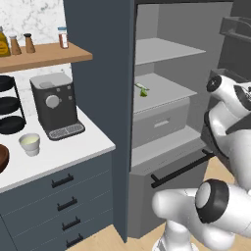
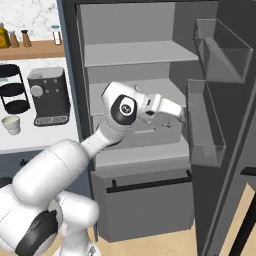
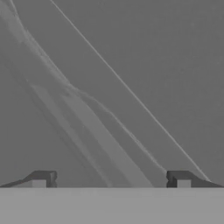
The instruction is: Grab a lemon wedge from the fridge and one ice cube from the ice bowl, and put them in the glass of lemonade.
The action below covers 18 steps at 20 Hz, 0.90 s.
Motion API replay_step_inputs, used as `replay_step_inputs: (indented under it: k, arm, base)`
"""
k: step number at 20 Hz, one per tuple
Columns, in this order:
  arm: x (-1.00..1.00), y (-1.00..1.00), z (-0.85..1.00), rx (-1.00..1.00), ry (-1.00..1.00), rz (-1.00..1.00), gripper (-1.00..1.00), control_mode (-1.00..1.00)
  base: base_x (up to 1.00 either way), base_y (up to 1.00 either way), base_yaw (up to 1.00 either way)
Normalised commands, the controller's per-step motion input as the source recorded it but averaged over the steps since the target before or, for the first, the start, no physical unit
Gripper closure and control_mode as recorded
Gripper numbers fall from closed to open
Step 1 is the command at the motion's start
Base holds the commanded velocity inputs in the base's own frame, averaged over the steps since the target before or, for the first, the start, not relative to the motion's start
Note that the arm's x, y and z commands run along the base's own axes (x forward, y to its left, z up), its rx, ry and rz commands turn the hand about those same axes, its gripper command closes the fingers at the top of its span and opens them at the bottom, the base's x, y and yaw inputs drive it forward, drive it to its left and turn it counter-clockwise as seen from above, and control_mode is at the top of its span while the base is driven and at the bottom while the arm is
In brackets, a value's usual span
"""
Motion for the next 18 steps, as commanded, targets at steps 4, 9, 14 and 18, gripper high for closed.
replay_step_inputs:
  k: [4, 9, 14, 18]
  arm:
    - [0.57, -1.00, -0.20, 0.03, 0.08, -0.01, -1.00, -1.00]
    - [0.59, -1.00, -0.01, 0.00, 0.09, -0.01, -1.00, -1.00]
    - [0.22, -0.75, 0.08, 0.02, 0.04, 0.00, -1.00, -1.00]
    - [-0.93, 0.31, 0.55, 0.02, -0.09, 0.10, -1.00, -1.00]
  base:
    - [0.00, 0.00, 0.00]
    - [0.00, 0.00, 0.00]
    - [0.00, 0.00, 0.00]
    - [0.00, 0.00, 0.00]
